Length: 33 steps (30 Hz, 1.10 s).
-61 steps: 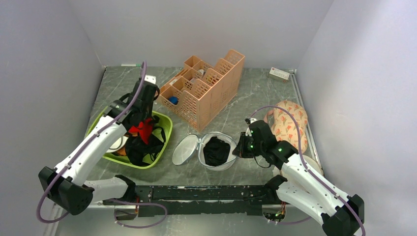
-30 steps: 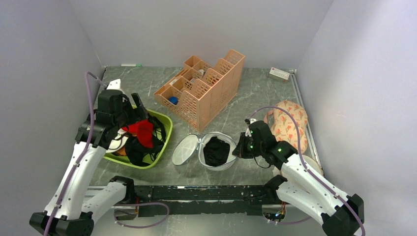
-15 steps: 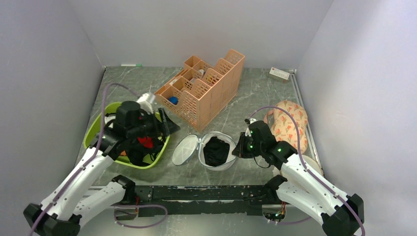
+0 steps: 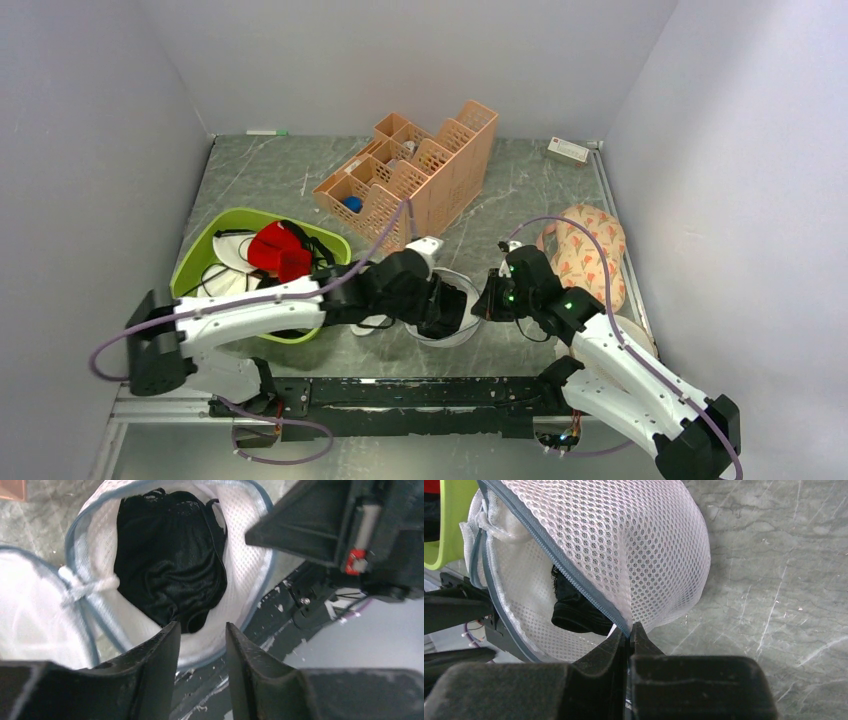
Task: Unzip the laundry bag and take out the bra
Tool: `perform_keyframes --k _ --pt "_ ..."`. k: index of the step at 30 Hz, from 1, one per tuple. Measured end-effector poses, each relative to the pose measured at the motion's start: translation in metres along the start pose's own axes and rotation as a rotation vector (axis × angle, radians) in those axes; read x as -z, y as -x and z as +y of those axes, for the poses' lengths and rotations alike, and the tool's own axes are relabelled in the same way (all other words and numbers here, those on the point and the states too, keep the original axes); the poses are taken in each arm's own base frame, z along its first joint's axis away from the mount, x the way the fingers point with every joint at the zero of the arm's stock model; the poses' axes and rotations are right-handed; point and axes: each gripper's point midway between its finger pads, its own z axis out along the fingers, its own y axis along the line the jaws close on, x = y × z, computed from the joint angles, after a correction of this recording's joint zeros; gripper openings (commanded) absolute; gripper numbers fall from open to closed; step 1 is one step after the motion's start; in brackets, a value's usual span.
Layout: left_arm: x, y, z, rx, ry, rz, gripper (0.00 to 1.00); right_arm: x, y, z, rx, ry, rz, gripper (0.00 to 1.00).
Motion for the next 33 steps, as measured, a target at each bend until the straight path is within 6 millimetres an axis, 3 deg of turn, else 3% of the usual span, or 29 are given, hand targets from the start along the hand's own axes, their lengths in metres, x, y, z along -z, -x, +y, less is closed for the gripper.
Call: perform_keyframes --k 4,16,22,28,33 --pt "-0.033 -0.002 0.000 -0.049 0.091 0.025 0.42 0.001 0.000 0.000 0.001 0.003 -0.004 0.00" --pt "-0.091 -0.012 0.034 -0.167 0.359 0.124 0.46 0.000 -0.001 0.000 0.000 0.001 -0.002 0.00" --pt "-0.094 -0.027 0.068 -0.239 0.506 0.179 0.55 -0.001 -0.003 -0.003 0.000 -0.007 0.004 0.00" --pt "-0.094 -0.024 0.076 -0.265 0.558 0.171 0.75 -0.001 -0.004 -0.003 0.000 -0.007 0.005 0.00" --pt "-0.095 -0.022 0.077 -0.273 0.562 0.165 0.75 -0.001 -0.004 -0.003 0.000 -0.008 0.006 0.00"
